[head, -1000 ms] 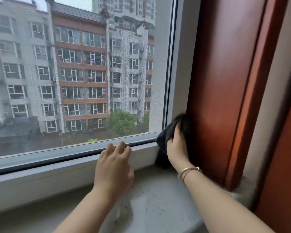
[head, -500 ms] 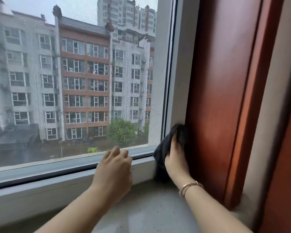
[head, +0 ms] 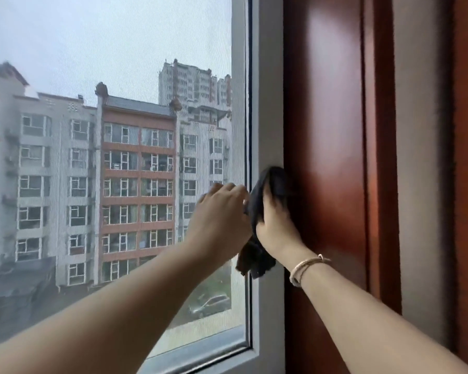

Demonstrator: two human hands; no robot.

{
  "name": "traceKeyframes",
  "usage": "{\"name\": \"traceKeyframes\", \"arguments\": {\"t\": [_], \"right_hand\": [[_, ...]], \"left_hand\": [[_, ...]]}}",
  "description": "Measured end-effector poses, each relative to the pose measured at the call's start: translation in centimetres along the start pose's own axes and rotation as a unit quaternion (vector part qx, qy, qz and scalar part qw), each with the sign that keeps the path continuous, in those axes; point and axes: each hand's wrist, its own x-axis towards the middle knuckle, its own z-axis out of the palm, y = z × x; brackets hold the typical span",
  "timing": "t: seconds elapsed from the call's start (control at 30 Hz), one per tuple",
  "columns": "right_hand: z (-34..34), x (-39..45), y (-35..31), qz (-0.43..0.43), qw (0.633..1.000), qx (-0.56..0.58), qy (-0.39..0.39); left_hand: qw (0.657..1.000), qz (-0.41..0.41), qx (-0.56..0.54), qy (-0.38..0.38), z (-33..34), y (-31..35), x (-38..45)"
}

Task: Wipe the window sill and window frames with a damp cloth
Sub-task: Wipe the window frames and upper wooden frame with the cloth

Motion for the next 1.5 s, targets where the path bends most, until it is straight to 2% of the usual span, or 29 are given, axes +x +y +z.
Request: {"name": "traceKeyframes", "arguments": {"t": [0.13, 0.3, 0.47, 0.63, 0.73, 0.87, 1.03, 1.2, 1.37, 1.5], "right_hand": [[1.0, -3.0, 0.8, -0.020, 1.000, 0.000, 0.009], [2.0, -5.1, 1.6, -0.028, 0.999, -0.015, 0.008], [-0.7, 1.9, 0.0, -0.050, 0.998, 0.014, 0.038], [-2.8, 5.8, -1.0, -0.065, 0.997, 0.011, 0.042], [-2.7, 4.4, -0.3, -0.073, 0.997, -0.001, 0.028], [-1.9, 2.5, 0.1, -0.054, 0.998, -0.020, 0.000], [-1.6, 2.2, 0.1, -0.021, 0.999, -0.040, -0.026], [-1.5, 2.1, 0.6, -0.012, 0.997, -0.065, -0.033], [-1.4, 2.6, 1.1, -0.039, 0.997, -0.068, -0.008], [-4.1, 8.9, -0.5, -0.078, 0.996, -0.018, 0.030]], "left_hand": [[0.999, -0.020, 0.006, -0.045, 0.4, -0.8, -0.1], [0.997, 0.021, 0.037, -0.058, 1.2, -2.0, -0.7], [0.996, 0.072, 0.056, -0.010, -1.5, -1.8, 4.1], [0.992, 0.070, 0.109, -0.001, -4.1, -1.0, 11.0], [0.984, 0.071, 0.162, -0.029, -4.7, -0.4, 13.5], [0.972, 0.064, 0.200, -0.108, -4.2, -0.3, 13.8], [0.965, 0.051, 0.217, -0.140, -3.3, -0.8, 13.9], [0.951, 0.093, 0.272, -0.109, -3.0, -0.6, 14.9], [0.962, 0.167, 0.215, -0.004, -5.7, -1.4, 16.3], [0.961, 0.151, 0.225, 0.048, -8.6, -0.1, 22.5]]}}
